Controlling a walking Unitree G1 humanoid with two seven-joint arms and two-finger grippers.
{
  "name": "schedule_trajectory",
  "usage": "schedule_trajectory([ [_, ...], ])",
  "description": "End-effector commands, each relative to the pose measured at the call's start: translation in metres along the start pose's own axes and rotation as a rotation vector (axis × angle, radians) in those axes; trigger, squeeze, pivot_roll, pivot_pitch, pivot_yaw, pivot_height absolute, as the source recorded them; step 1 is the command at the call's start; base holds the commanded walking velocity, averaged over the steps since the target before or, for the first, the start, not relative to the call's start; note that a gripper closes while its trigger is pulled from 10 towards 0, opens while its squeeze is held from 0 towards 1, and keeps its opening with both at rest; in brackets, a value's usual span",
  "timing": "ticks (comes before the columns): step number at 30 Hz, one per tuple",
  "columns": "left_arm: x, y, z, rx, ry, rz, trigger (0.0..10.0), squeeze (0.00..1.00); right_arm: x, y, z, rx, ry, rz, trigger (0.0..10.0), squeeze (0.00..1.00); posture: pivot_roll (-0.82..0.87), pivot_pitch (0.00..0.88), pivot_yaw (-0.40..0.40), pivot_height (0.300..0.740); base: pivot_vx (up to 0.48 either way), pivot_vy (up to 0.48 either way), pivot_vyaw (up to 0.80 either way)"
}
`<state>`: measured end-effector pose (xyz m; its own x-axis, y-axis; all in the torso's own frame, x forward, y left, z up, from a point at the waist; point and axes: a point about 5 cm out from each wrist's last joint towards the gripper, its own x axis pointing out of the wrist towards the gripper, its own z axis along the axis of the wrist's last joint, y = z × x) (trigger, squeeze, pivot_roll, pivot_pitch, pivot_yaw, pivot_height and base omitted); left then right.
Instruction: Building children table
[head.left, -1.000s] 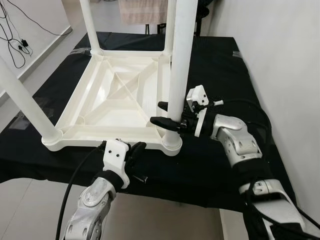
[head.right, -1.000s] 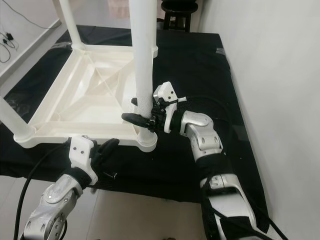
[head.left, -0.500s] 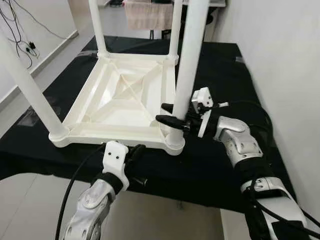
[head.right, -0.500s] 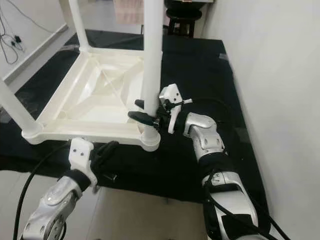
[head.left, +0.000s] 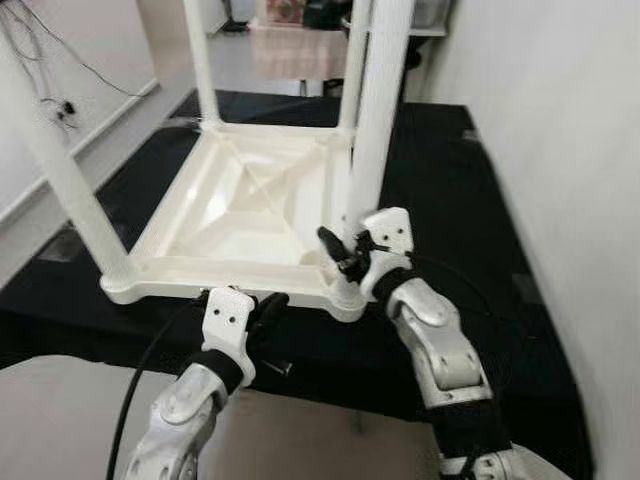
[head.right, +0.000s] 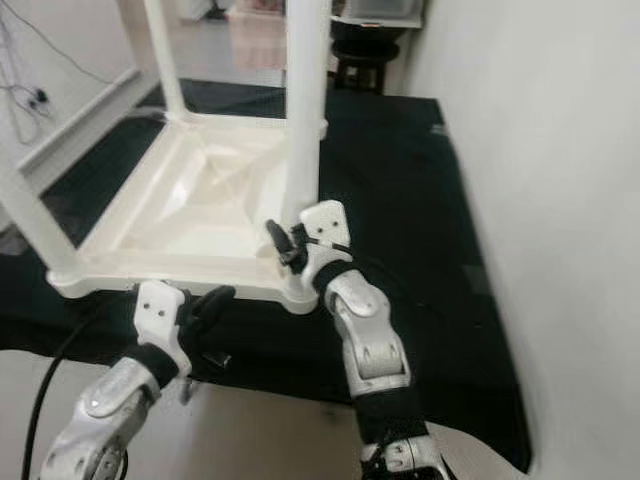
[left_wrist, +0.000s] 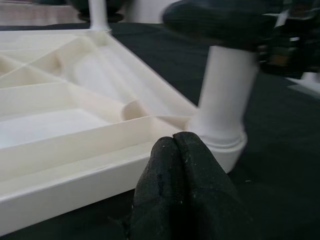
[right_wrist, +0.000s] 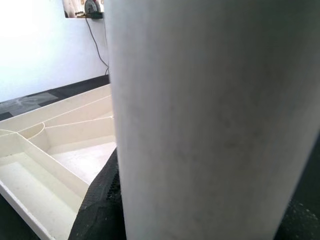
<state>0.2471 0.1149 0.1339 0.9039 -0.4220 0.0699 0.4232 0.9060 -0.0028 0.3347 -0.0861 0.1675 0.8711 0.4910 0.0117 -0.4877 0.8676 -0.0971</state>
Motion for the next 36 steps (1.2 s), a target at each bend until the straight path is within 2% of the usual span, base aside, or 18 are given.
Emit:
schedule_trajectory([
  [1, -0.001, 0.001, -0.002, 0.0, 0.009, 0.014, 10.0, 0.0, -0.007, -0.008, -0.032, 0.015, 0.148, -0.058, 10.0, 0.0, 0.1, 0.097, -0.047, 0.74, 0.0, 0.0, 0.0],
  [2, 0.0, 0.001, -0.002, -0.001, 0.01, 0.008, 10.0, 0.0, -0.002, -0.005, -0.024, 0.084, 0.103, 0.016, 10.0, 1.0, 0.09, 0.097, -0.037, 0.74, 0.0, 0.0, 0.0],
  [4, 0.0, 0.001, -0.002, -0.003, 0.013, -0.002, 10.0, 0.0, 0.004, -0.003, -0.009, 0.117, 0.02, 0.123, 10.0, 1.0, 0.09, 0.097, -0.036, 0.74, 0.0, 0.0, 0.0],
  [5, 0.0, 0.001, -0.002, -0.003, 0.013, -0.002, 10.0, 0.0, 0.004, -0.003, -0.009, 0.117, 0.02, 0.123, 10.0, 1.0, 0.09, 0.097, -0.036, 0.74, 0.0, 0.0, 0.0],
  [8, 0.001, 0.0, -0.002, -0.006, 0.012, -0.007, 10.0, 0.0, 0.004, -0.001, 0.01, 0.153, -0.049, 0.219, 10.0, 1.0, 0.08, 0.096, -0.032, 0.74, 0.0, 0.0, 0.0],
  [9, 0.001, 0.0, -0.002, -0.007, 0.012, -0.007, 10.0, 0.0, 0.005, -0.001, 0.013, 0.142, -0.064, 0.283, 10.0, 0.0, 0.07, 0.095, -0.031, 0.74, 0.0, 0.0, 0.0],
  [11, 0.002, 0.0, -0.002, -0.008, 0.012, -0.007, 10.0, 0.0, 0.005, -0.001, 0.015, 0.129, -0.074, 0.328, 10.0, 0.0, 0.07, 0.095, -0.031, 0.74, 0.0, 0.0, 0.0],
  [12, 0.002, 0.0, -0.002, -0.007, 0.012, -0.006, 10.0, 0.0, 0.004, 0.0, 0.017, 0.065, -0.081, 0.453, 10.0, 0.0, 0.08, 0.09, -0.034, 0.74, 0.0, 0.0, 0.0],
  [13, 0.002, 0.0, -0.002, -0.007, 0.012, -0.006, 10.0, 0.0, 0.004, 0.0, 0.017, 0.065, -0.081, 0.453, 10.0, 0.0, 0.08, 0.09, -0.034, 0.74, 0.0, 0.0, 0.0],
  [15, 0.001, 0.0, -0.002, -0.005, 0.012, -0.005, 10.0, 0.0, 0.005, -0.003, 0.018, 0.004, -0.056, 0.625, 10.0, 0.0, 0.09, 0.089, -0.035, 0.74, 0.0, 0.0, 0.0],
  [17, 0.001, 0.0, -0.003, -0.005, 0.013, -0.004, 10.0, 0.0, 0.012, -0.015, 0.02, 0.015, -0.03, 0.653, 10.0, 0.0, 0.09, 0.089, -0.035, 0.74, 0.0, 0.0, 0.0],
  [22, 0.0, 0.0, -0.003, -0.005, 0.014, -0.004, 10.0, 0.0, 0.018, -0.028, 0.024, 0.051, -0.021, 0.644, 10.0, 0.0, 0.09, 0.093, -0.032, 0.74, 0.0, 0.0, 0.0],
  [23, 0.0, 0.0, -0.003, -0.005, 0.014, -0.004, 10.0, 0.0, 0.018, -0.032, 0.025, 0.056, -0.019, 0.644, 4.8, 0.0, 0.09, 0.094, -0.032, 0.74, 0.0, 0.0, 0.0],
  [24, 0.0, 0.0, -0.003, -0.005, 0.015, -0.005, 10.0, 0.0, 0.018, -0.036, 0.026, 0.065, -0.019, 0.646, 0.0, 0.0, 0.09, 0.094, -0.032, 0.74, 0.0, 0.0, 0.0],
  [28, 0.0, 0.001, -0.003, -0.007, 0.017, -0.008, 10.0, 0.0, 0.017, -0.046, 0.029, 0.083, -0.03, 0.631, 0.0, 0.0, 0.09, 0.097, -0.032, 0.74, 0.0, 0.0, 0.0],
  [34, 0.0, 0.0, -0.002, -0.01, 0.016, -0.008, 10.0, 0.0, 0.011, -0.053, 0.021, 0.069, -0.029, 0.621, 0.0, 0.0, 0.09, 0.102, -0.033, 0.74, 0.0, 0.0, 0.0],
  [36, 0.0, 0.001, -0.002, -0.011, 0.015, -0.008, 10.0, 0.0, 0.005, -0.057, 0.012, 0.046, -0.01, 0.541, 0.0, 0.0, 0.08, 0.105, -0.033, 0.74, 0.0, 0.0, 0.0],
])
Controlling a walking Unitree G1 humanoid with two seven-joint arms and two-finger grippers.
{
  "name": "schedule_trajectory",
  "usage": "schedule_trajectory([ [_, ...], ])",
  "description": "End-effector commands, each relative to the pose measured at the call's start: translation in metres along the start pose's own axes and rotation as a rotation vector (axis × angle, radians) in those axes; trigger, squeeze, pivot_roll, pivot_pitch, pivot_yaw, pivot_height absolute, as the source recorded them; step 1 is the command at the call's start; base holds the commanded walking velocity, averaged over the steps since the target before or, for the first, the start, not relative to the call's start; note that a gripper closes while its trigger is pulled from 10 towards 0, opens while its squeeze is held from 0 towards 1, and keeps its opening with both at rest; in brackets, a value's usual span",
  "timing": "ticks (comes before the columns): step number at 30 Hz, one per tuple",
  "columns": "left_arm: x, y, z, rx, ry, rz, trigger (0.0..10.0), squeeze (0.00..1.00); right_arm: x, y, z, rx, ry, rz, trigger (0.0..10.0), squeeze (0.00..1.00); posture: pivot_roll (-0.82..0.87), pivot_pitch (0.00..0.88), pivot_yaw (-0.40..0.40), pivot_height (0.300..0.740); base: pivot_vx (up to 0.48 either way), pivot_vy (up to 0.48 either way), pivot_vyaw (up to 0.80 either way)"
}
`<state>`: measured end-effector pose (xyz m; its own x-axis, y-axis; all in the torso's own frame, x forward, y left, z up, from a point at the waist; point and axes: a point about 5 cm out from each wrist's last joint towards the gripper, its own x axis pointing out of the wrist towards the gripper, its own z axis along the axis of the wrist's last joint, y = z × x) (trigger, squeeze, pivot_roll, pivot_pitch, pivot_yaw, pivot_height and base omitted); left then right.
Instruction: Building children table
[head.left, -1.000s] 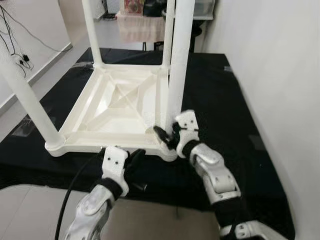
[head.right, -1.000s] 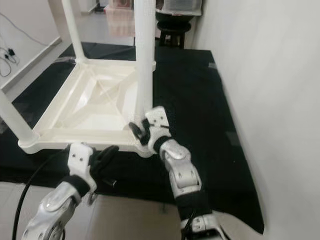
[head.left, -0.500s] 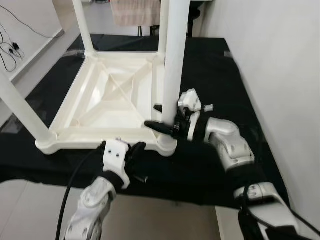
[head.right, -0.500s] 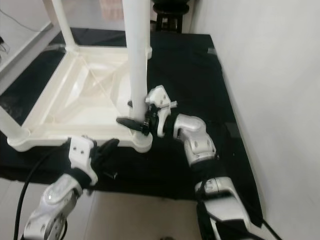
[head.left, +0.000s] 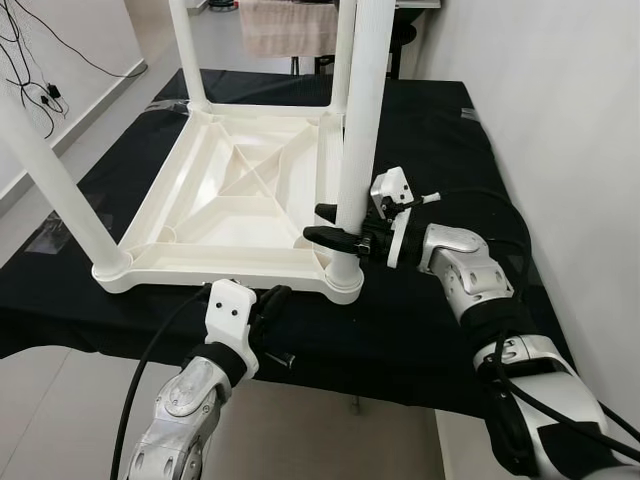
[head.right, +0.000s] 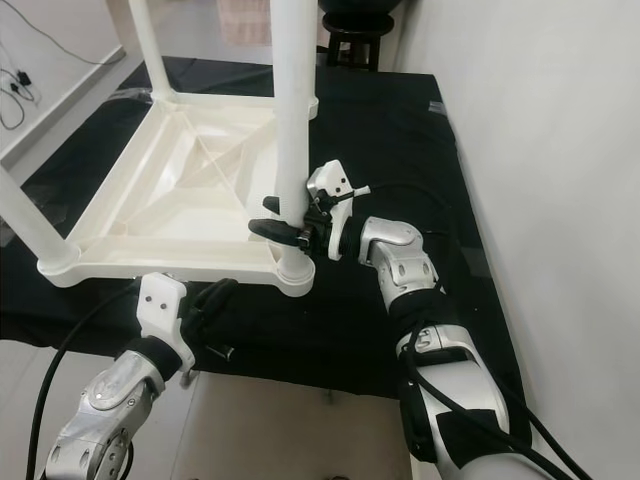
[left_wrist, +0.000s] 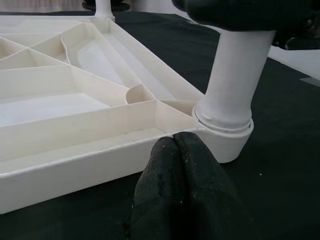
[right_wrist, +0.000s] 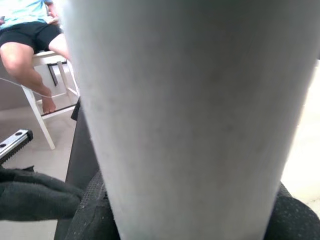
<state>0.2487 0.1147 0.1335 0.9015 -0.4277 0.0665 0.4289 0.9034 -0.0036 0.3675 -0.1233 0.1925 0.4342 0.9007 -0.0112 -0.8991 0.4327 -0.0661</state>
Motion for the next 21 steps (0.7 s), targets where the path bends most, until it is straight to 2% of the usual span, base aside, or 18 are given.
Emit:
schedule_trajectory([
  [1, -0.001, 0.0, -0.001, -0.01, 0.012, -0.002, 10.0, 0.0, -0.01, -0.003, -0.01, 0.016, 0.017, -0.094, 0.0, 0.0, 0.08, 0.106, -0.034, 0.74, 0.0, 0.0, 0.0],
  [2, -0.001, 0.0, -0.001, -0.01, 0.012, -0.002, 10.0, 0.0, -0.01, -0.003, -0.01, 0.016, 0.017, -0.094, 0.0, 0.0, 0.08, 0.106, -0.034, 0.74, 0.0, 0.0, 0.0],
  [3, -0.002, 0.001, -0.001, -0.01, 0.012, -0.001, 10.0, 0.0, -0.012, -0.002, -0.018, 0.02, 0.04, -0.18, 0.0, 0.0, 0.08, 0.108, -0.035, 0.74, 0.0, 0.0, 0.0],
  [4, -0.002, 0.002, -0.001, -0.009, 0.012, 0.0, 10.0, 0.0, -0.014, 0.001, -0.032, 0.018, 0.09, -0.404, 0.0, 0.0, 0.08, 0.111, -0.035, 0.74, 0.0, 0.0, 0.0],
  [5, -0.002, 0.002, -0.001, -0.008, 0.012, 0.001, 10.0, 0.0, -0.015, 0.003, -0.037, 0.011, 0.11, -0.521, 0.0, 0.0, 0.08, 0.113, -0.035, 0.74, 0.0, 0.0, 0.0],
  [7, -0.002, 0.002, -0.001, -0.008, 0.012, 0.001, 10.0, 0.0, -0.015, 0.003, -0.037, 0.011, 0.11, -0.521, 0.0, 0.0, 0.08, 0.113, -0.035, 0.74, 0.0, 0.0, 0.0],
  [8, -0.003, 0.003, -0.001, -0.007, 0.011, 0.001, 10.0, 0.0, -0.015, 0.011, -0.043, 0.079, 0.077, -0.722, 0.0, 0.0, 0.07, 0.119, -0.031, 0.74, 0.0, 0.0, 0.0],
  [9, -0.003, 0.004, -0.001, -0.007, 0.011, 0.002, 10.0, 0.0, -0.008, 0.034, -0.052, 0.107, 0.081, -0.75, 0.0, 0.0, 0.07, 0.121, -0.02, 0.74, 0.0, 0.0, 0.0],
  [10, -0.003, 0.005, -0.001, -0.006, 0.012, 0.001, 10.0, 0.0, 0.002, 0.051, -0.051, 0.055, 0.079, -0.687, 0.0, 0.0, 0.07, 0.118, -0.016, 0.74, 0.0, 0.0, 0.0],
  [11, -0.003, 0.005, -0.001, -0.006, 0.012, 0.001, 10.0, 0.0, 0.002, 0.051, -0.051, 0.055, 0.079, -0.687, 0.0, 0.0, 0.07, 0.118, -0.016, 0.74, 0.0, 0.0, 0.0],
  [12, -0.002, 0.005, -0.001, -0.006, 0.014, 0.001, 10.0, 0.0, 0.01, 0.057, -0.049, 0.057, 0.069, -0.634, 0.0, 0.0, 0.06, 0.105, -0.007, 0.74, 0.0, 0.0, 0.0],
  [14, -0.002, 0.004, -0.002, -0.012, 0.016, -0.003, 10.0, 0.0, 0.014, 0.048, -0.049, 0.072, 0.081, -0.623, 0.0, 0.0, 0.07, 0.104, -0.017, 0.74, 0.0, 0.0, 0.0],
  [19, -0.002, 0.004, -0.002, -0.01, 0.012, 0.014, 10.0, 0.0, 0.021, 0.051, -0.052, 0.068, 0.104, -0.592, 0.0, 0.0, 0.08, 0.104, -0.029, 0.74, 0.0, 0.0, 0.0],
  [20, -0.002, 0.005, -0.002, -0.009, 0.011, 0.018, 10.0, 0.0, 0.021, 0.053, -0.051, 0.062, 0.111, -0.609, 3.3, 0.0, 0.08, 0.101, -0.03, 0.74, 0.0, 0.0, 0.0],
  [21, -0.002, 0.005, -0.002, -0.008, 0.011, 0.017, 10.0, 0.0, 0.02, 0.052, -0.052, 0.095, 0.115, -0.621, 10.0, 0.0, 0.08, 0.099, -0.028, 0.74, 0.0, 0.0, 0.0],
])
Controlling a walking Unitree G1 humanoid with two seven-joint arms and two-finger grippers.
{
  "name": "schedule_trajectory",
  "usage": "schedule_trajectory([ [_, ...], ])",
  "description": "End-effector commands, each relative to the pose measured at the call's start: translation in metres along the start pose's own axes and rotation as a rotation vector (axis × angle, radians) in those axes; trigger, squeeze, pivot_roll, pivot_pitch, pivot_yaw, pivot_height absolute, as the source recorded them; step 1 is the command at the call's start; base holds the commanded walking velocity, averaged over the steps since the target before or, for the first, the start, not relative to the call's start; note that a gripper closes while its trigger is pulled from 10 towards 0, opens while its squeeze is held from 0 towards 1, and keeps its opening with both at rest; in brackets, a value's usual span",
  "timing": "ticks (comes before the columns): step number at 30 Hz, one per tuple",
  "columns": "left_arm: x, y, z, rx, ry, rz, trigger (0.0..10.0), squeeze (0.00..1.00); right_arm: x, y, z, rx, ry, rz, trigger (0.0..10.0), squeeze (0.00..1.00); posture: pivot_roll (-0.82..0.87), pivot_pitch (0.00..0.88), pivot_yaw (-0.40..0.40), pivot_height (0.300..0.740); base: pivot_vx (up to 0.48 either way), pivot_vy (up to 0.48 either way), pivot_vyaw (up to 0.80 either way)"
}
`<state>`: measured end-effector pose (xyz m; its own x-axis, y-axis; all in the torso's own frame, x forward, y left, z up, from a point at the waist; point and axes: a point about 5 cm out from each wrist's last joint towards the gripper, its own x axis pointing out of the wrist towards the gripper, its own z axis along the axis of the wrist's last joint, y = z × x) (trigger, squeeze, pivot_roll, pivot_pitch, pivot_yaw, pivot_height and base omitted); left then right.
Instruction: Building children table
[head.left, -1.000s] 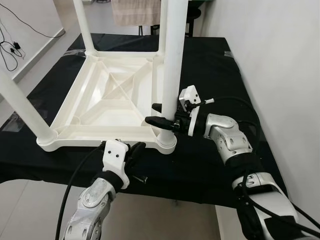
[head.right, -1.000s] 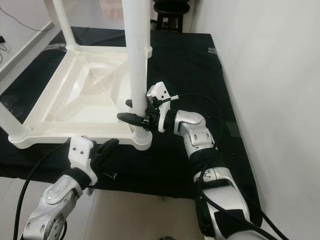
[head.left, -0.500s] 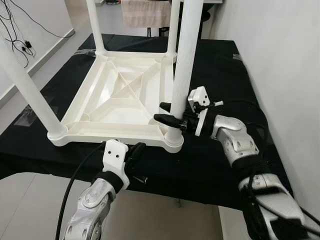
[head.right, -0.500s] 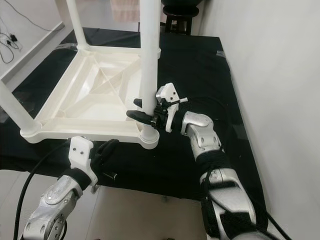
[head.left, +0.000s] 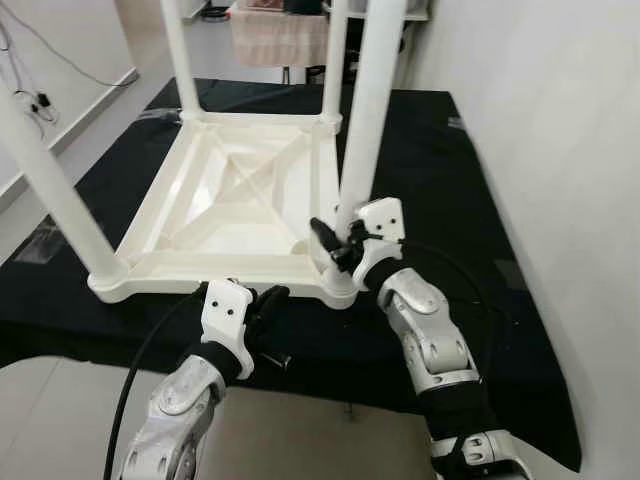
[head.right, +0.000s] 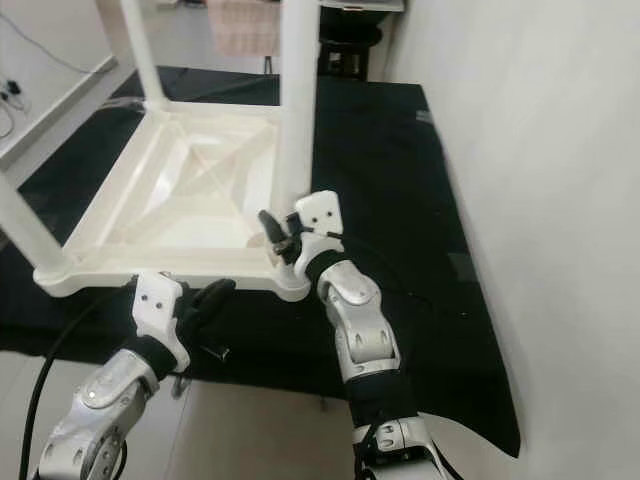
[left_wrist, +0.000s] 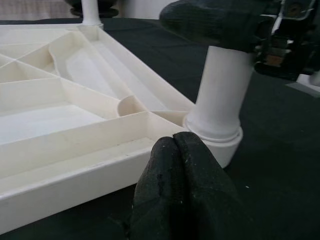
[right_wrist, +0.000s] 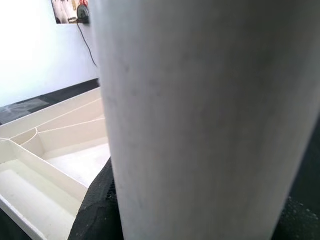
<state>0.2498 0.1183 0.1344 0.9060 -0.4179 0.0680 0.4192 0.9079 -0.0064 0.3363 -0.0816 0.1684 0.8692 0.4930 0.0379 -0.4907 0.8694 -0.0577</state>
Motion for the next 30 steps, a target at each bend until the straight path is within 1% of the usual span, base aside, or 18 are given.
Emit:
schedule_trajectory([
  [1, -0.002, 0.001, -0.003, -0.005, 0.013, 0.004, 10.0, 0.0, -0.008, 0.001, -0.03, 0.076, 0.159, -0.034, 10.0, 0.0, 0.08, 0.099, -0.027, 0.74, 0.0, 0.0, 0.0],
  [2, -0.001, 0.0, -0.003, -0.007, 0.014, -0.001, 10.0, 0.0, -0.008, 0.0, -0.027, 0.09, 0.148, 0.001, 10.0, 1.0, 0.08, 0.095, -0.025, 0.74, 0.0, 0.0, 0.0],
  [3, -0.001, 0.0, -0.003, -0.008, 0.015, -0.005, 10.0, 0.0, -0.007, -0.001, -0.023, 0.103, 0.132, 0.047, 10.0, 1.0, 0.08, 0.094, -0.024, 0.74, 0.0, 0.0, 0.0],
  [5, -0.001, 0.0, -0.003, -0.008, 0.015, -0.005, 10.0, 0.0, -0.007, -0.001, -0.023, 0.103, 0.132, 0.047, 10.0, 1.0, 0.08, 0.094, -0.024, 0.74, 0.0, 0.0, 0.0],
  [6, -0.001, -0.001, -0.004, -0.008, 0.016, -0.008, 10.0, 0.0, -0.006, -0.002, -0.018, 0.117, 0.108, 0.089, 10.0, 1.0, 0.08, 0.094, -0.024, 0.74, 0.0, 0.0, 0.0],
  [8, 0.0, -0.001, -0.004, -0.01, 0.015, -0.01, 10.0, 0.0, -0.003, -0.011, -0.006, 0.105, 0.064, 0.166, 10.0, 1.0, 0.08, 0.09, -0.027, 0.74, 0.0, 0.0, 0.0],
  [9, 0.0, -0.001, -0.004, -0.01, 0.015, -0.01, 10.0, 0.0, -0.003, -0.011, -0.006, 0.105, 0.064, 0.166, 10.0, 1.0, 0.08, 0.09, -0.027, 0.74, 0.0, 0.0, 0.0],
  [10, 0.0, -0.002, -0.004, -0.011, 0.015, -0.01, 10.0, 0.0, -0.001, -0.016, 0.001, 0.077, 0.036, 0.242, 10.0, 0.55, 0.08, 0.089, -0.031, 0.74, 0.0, 0.0, 0.0],
  [11, 0.0, -0.002, -0.004, -0.012, 0.014, -0.008, 10.0, 0.0, 0.0, -0.021, 0.008, 0.063, 0.013, 0.33, 10.0, 0.0, 0.09, 0.086, -0.032, 0.74, 0.0, 0.0, 0.0],
  [13, 0.0, -0.002, -0.004, -0.012, 0.014, -0.008, 10.0, 0.0, 0.0, -0.021, 0.008, 0.063, 0.013, 0.33, 10.0, 0.0, 0.09, 0.086, -0.032, 0.74, 0.0, 0.0, 0.0],
  [15, 0.0, -0.003, -0.005, -0.012, 0.015, -0.007, 10.0, 0.0, -0.001, -0.03, 0.015, 0.018, 0.006, 0.474, 10.0, 0.0, 0.09, 0.077, -0.035, 0.74, 0.0, 0.0, 0.0],
  [16, 0.0, -0.003, -0.005, -0.012, 0.015, -0.007, 10.0, 0.0, -0.001, -0.03, 0.015, 0.018, 0.006, 0.474, 10.0, 0.0, 0.09, 0.077, -0.035, 0.74, 0.0, 0.0, 0.0],
  [18, 0.001, -0.003, -0.005, -0.012, 0.016, -0.007, 10.0, 0.0, -0.002, -0.038, 0.017, -0.012, 0.033, 0.575, 10.0, 0.0, 0.1, 0.074, -0.037, 0.74, 0.0, 0.0, 0.0],
  [20, 0.001, -0.003, -0.005, -0.012, 0.016, -0.008, 10.0, 0.0, -0.001, -0.041, 0.019, -0.016, 0.05, 0.617, 10.0, 0.0, 0.1, 0.072, -0.039, 0.74, 0.0, 0.0, 0.0],
  [22, 0.001, -0.003, -0.005, -0.012, 0.016, -0.008, 10.0, 0.0, -0.001, -0.041, 0.019, -0.016, 0.05, 0.617, 10.0, 0.0, 0.1, 0.072, -0.039, 0.74, 0.0, 0.0, 0.0],
  [23, 0.001, -0.003, -0.005, -0.012, 0.016, -0.008, 10.0, 0.0, 0.001, -0.045, 0.02, -0.001, 0.069, 0.651, 10.0, 0.0, 0.1, 0.073, -0.04, 0.74, 0.0, 0.0, 0.0],
  [24, 0.0, -0.004, -0.005, -0.012, 0.016, -0.008, 10.0, 0.0, 0.005, -0.047, 0.022, 0.022, 0.086, 0.685, 0.0, 0.0, 0.11, 0.075, -0.041, 0.74, 0.0, 0.0, 0.0],
  [30, 0.0, -0.004, -0.005, -0.011, 0.017, -0.008, 10.0, 0.0, 0.009, -0.047, 0.023, 0.051, 0.081, 0.702, 0.0, 0.0, 0.11, 0.079, -0.04, 0.74, 0.0, 0.0, 0.0],
])
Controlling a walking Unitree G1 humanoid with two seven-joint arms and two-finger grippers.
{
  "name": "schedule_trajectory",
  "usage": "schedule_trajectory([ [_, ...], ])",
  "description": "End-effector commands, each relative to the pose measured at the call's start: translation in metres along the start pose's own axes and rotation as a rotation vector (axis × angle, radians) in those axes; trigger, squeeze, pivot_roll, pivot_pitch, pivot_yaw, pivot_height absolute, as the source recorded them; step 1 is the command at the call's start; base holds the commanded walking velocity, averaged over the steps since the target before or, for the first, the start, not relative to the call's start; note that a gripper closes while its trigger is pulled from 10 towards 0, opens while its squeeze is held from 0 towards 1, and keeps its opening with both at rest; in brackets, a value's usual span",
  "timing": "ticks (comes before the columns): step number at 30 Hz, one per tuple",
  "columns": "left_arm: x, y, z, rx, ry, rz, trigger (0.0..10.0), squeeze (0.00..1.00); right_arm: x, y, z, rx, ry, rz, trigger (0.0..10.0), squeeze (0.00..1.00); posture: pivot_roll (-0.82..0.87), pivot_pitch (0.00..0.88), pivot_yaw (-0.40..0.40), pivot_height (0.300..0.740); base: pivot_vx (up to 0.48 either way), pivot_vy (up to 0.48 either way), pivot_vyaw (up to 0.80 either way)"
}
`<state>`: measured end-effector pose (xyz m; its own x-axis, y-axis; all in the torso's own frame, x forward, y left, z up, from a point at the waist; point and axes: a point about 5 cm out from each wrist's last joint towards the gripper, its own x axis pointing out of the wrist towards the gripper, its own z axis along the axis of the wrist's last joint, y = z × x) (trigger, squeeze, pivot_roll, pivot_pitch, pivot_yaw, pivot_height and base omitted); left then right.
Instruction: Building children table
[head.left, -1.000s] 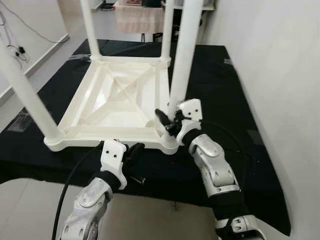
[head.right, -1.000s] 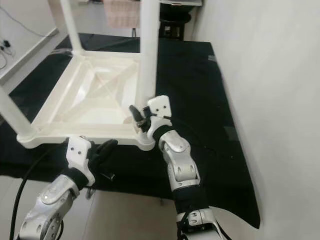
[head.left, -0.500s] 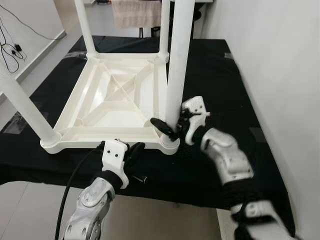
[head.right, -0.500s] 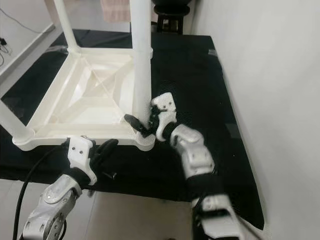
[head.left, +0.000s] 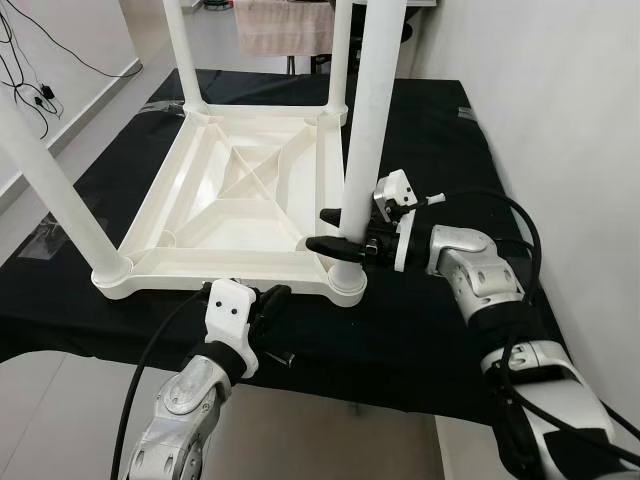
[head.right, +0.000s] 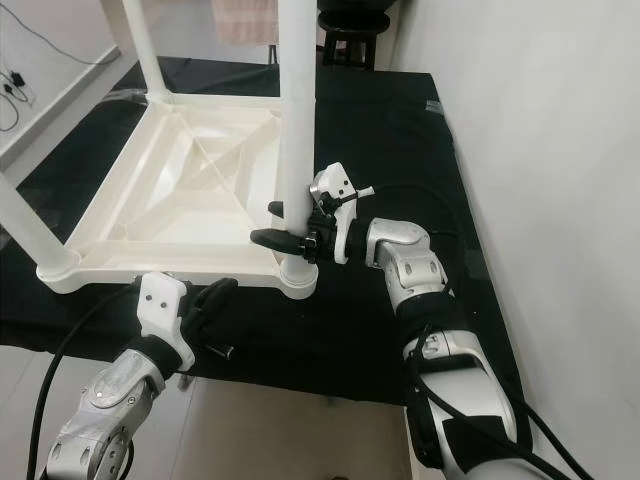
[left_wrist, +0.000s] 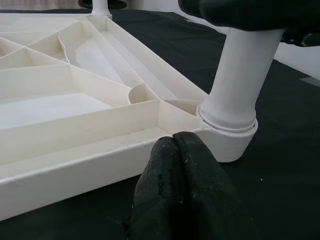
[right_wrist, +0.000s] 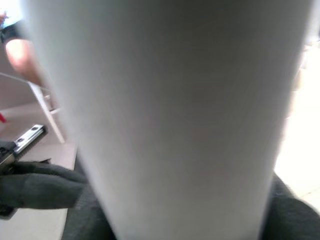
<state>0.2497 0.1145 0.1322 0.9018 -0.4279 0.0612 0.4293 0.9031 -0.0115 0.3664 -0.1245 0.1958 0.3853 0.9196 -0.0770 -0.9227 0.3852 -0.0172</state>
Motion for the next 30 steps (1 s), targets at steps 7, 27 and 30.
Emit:
schedule_trajectory([
  [7, -0.002, -0.001, -0.002, -0.007, 0.009, 0.001, 10.0, 0.0, 0.002, 0.001, -0.01, 0.044, -0.03, 0.026, 0.0, 0.0, 0.11, 0.087, -0.038, 0.74, 0.0, 0.0, 0.0],
  [27, -0.001, 0.005, -0.002, 0.012, 0.01, 0.022, 10.0, 0.0, 0.026, 0.032, -0.059, 0.043, 0.128, -0.683, 10.0, 0.0, 0.1, 0.077, -0.041, 0.74, 0.0, 0.0, 0.0],
  [30, -0.001, 0.005, -0.002, 0.013, 0.01, 0.023, 10.0, 0.0, 0.028, 0.034, -0.055, 0.056, 0.104, -0.674, 10.0, 0.0, 0.1, 0.073, -0.039, 0.74, 0.0, 0.0, 0.0],
])
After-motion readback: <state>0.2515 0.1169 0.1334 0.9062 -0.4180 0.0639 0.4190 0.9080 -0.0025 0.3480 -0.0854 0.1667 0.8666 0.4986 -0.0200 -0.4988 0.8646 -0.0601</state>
